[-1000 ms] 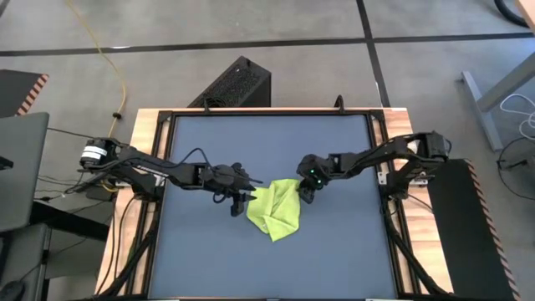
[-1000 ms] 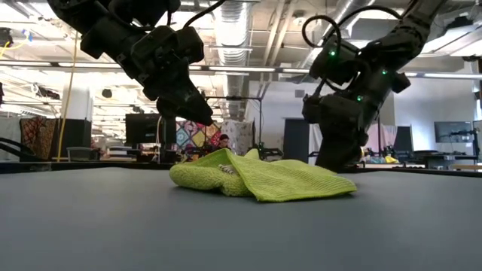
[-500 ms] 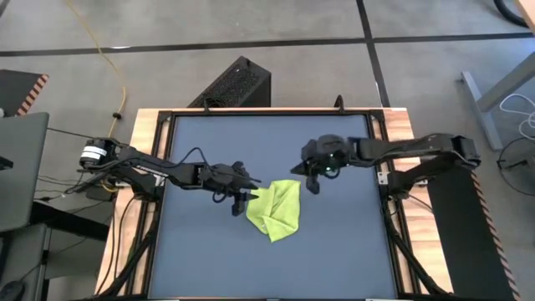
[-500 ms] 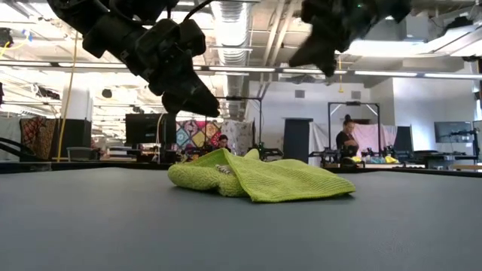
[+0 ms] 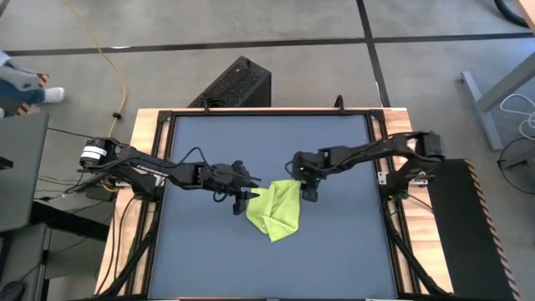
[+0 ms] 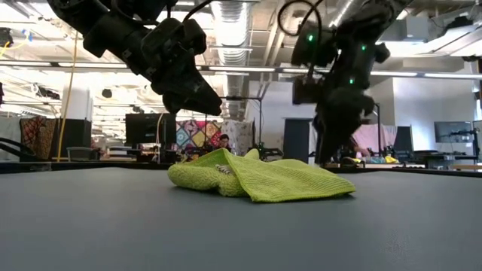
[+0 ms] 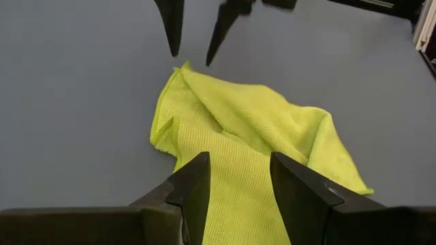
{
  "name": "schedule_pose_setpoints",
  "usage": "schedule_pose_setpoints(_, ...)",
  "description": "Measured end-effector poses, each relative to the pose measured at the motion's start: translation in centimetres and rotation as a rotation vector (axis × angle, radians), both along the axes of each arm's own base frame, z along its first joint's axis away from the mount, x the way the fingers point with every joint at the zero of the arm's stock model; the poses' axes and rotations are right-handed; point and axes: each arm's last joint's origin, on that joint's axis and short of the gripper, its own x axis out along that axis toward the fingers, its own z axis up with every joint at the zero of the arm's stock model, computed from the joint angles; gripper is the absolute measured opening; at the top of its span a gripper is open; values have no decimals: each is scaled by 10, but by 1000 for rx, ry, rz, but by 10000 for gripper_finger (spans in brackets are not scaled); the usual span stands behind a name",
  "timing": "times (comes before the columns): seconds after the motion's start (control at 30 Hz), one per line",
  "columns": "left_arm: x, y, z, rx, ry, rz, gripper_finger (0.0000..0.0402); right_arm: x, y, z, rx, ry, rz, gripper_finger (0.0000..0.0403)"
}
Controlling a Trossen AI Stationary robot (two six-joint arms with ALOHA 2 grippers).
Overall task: Roll towel
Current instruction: Roll the green microfiber towel
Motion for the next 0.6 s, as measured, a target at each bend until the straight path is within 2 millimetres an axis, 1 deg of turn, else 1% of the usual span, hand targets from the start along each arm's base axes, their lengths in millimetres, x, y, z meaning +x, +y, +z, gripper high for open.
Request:
schedule_pose_setpoints(0.07,0,0,-1,-15,7,9,142,5,-1,-9,2,2,1,205)
schedule_pose_setpoints(0.13,0,0,-1,-26,8,15,142,9,-1,-15,3,-4,-1,179)
schedule_pose_setpoints(0.2,0,0,-1,-36,7,19,142,12,-1,-18,2,-11,-2,135)
schedule_pose_setpoints(0.3,-1,-1,-1,-46,13,20,142,11,0,-18,20,3,6,40)
schedule_pose_setpoints(0.33,-1,-2,-1,-53,13,19,142,10,0,-16,40,5,14,23)
schedule_pose_setpoints(0.37,-1,-2,-1,-56,13,16,142,8,1,-13,61,0,20,19)
schedule_pose_setpoints(0.4,-1,-3,-1,-57,13,13,142,6,2,-7,76,-12,21,19)
schedule_pose_setpoints(0.47,-1,-5,0,-60,7,9,142,5,2,12,78,-53,20,19)
schedule_pose_setpoints(0.53,-2,-5,4,-61,-6,8,142,4,2,39,63,-113,41,16)
schedule_pose_setpoints(0.6,-4,-5,8,-58,-21,6,142,2,3,69,38,-187,74,14)
